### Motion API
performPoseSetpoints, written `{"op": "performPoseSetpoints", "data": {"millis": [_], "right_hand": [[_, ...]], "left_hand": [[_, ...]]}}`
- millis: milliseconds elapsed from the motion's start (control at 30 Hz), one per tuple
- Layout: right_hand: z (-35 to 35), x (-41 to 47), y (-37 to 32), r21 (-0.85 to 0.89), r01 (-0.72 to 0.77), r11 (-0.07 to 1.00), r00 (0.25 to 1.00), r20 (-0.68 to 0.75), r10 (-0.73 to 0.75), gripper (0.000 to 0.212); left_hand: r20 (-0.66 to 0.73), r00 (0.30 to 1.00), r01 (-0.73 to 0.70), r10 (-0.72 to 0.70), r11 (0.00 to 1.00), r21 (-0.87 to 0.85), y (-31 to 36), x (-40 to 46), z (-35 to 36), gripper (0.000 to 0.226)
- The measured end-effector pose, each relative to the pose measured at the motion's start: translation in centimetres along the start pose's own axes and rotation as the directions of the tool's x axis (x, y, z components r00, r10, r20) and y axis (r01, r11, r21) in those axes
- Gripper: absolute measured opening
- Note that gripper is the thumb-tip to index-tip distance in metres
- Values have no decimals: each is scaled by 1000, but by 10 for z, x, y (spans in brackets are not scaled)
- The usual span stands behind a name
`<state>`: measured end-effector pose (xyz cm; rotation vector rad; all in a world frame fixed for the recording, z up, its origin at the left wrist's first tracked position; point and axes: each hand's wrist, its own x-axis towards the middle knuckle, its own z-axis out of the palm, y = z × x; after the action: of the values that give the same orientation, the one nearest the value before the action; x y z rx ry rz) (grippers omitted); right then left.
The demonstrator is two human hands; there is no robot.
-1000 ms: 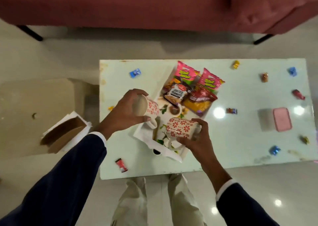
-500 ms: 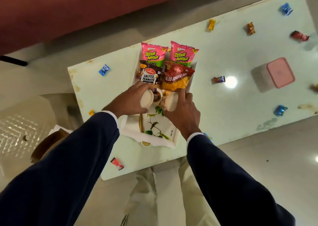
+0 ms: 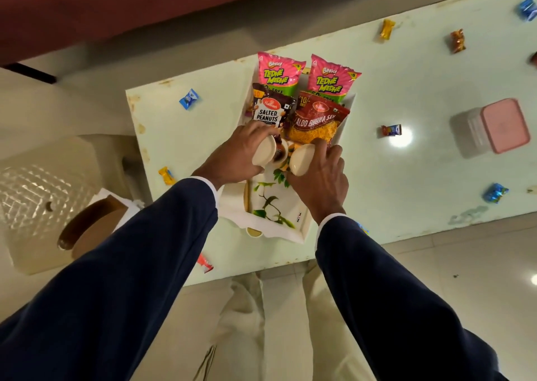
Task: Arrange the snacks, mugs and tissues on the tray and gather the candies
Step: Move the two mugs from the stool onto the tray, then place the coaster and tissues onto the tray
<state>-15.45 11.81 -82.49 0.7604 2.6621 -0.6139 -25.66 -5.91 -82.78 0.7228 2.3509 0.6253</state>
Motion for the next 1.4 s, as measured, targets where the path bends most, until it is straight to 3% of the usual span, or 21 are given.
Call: {"op": "performPoseSetpoints", "data": {"millis": [267,400,533,667,733,833,933,967,1100,1233,1300,1367,1400], "right_hand": [[-12,4,-1,-170,69,983,996,74,-57,95],[-30,-6,-19,-241,182,953,980,-35,-196,87],[-23,-36,-73,-146,410,900,908,-29,-418,60],[11,-66,-145,41,582,812,797,170,-579,42],[37,-83,-180,189,595,782,728,285,-623,38],[78,-107,-222,358,450,818,681,456,-574,31],[116,-128,-249,363,295,884,658,593,-464,31],[124,-133,-254,351,216,911,654,641,-402,31],[155,-156,-264,273,-73,959,571,800,-184,15],[173,-172,-273,261,-195,945,557,823,-113,9],[179,-175,-276,270,-271,924,564,822,-75,6],[185,-176,-277,272,-324,906,557,829,-50,21],[187,-176,-278,274,-352,895,555,831,-36,30]], "left_hand": [[-197,979,64,-55,997,37,3,-28,1,98],[-353,924,147,-148,989,-32,-8,-72,-1,75],[-466,852,238,-238,969,-59,-34,-140,0,56],[-531,738,433,-417,896,-102,-67,-217,4,54],[-543,661,535,-518,832,-143,-82,-256,9,56],[-607,534,613,-589,764,-201,-106,-305,15,59],[-616,377,695,-691,651,-305,-136,-336,12,76],[-582,355,711,-732,615,-340,-145,-340,10,82],[-416,421,722,-806,575,-384,-185,-345,4,89],[-365,527,700,-768,636,-326,-208,-339,1,60],[-392,531,681,-751,654,-330,-216,-339,0,49],[-389,491,568,-780,625,-536,-220,-344,1,44],[-371,460,446,-807,571,-690,-219,-349,1,42]]}}
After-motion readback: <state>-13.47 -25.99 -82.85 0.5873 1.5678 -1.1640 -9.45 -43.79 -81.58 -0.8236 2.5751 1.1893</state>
